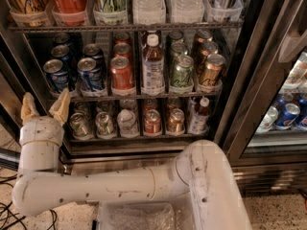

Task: Pick pepsi can from middle shelf of fridge

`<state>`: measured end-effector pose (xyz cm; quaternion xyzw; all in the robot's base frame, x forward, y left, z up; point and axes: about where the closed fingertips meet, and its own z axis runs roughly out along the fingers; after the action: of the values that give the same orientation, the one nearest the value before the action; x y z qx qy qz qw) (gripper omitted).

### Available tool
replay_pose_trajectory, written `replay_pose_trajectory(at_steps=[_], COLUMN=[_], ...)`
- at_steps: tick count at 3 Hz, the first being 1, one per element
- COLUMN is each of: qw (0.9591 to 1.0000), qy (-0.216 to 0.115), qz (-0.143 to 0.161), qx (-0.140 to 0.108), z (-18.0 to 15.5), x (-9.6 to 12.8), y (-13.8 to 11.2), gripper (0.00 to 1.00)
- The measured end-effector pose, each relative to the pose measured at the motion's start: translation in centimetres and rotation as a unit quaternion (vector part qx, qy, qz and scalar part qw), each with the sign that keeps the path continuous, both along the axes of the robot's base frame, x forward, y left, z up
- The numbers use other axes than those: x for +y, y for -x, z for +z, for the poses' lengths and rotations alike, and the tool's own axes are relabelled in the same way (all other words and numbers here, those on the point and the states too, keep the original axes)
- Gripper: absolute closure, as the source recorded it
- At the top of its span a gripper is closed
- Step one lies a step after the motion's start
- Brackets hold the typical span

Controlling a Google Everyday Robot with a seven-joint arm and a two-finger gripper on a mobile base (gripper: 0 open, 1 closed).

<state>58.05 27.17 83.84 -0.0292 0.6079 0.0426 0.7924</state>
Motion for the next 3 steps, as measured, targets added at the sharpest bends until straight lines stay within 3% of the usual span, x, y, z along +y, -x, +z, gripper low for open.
replay_pose_trajectory(at_steps=[1,2,3], qw=[0.9976,0.9916,0.9882], qy=[0.064,0.120,0.144], qz=[-0.006,-0.007,-0.016], qx=[0.028,0.048,0.050], z=[-0.8,-1.2,-1.3], x=[0.0,0.1,0.1], y=[-0.7,-1.2,-1.8], gripper=[0.31,0.31,0.30])
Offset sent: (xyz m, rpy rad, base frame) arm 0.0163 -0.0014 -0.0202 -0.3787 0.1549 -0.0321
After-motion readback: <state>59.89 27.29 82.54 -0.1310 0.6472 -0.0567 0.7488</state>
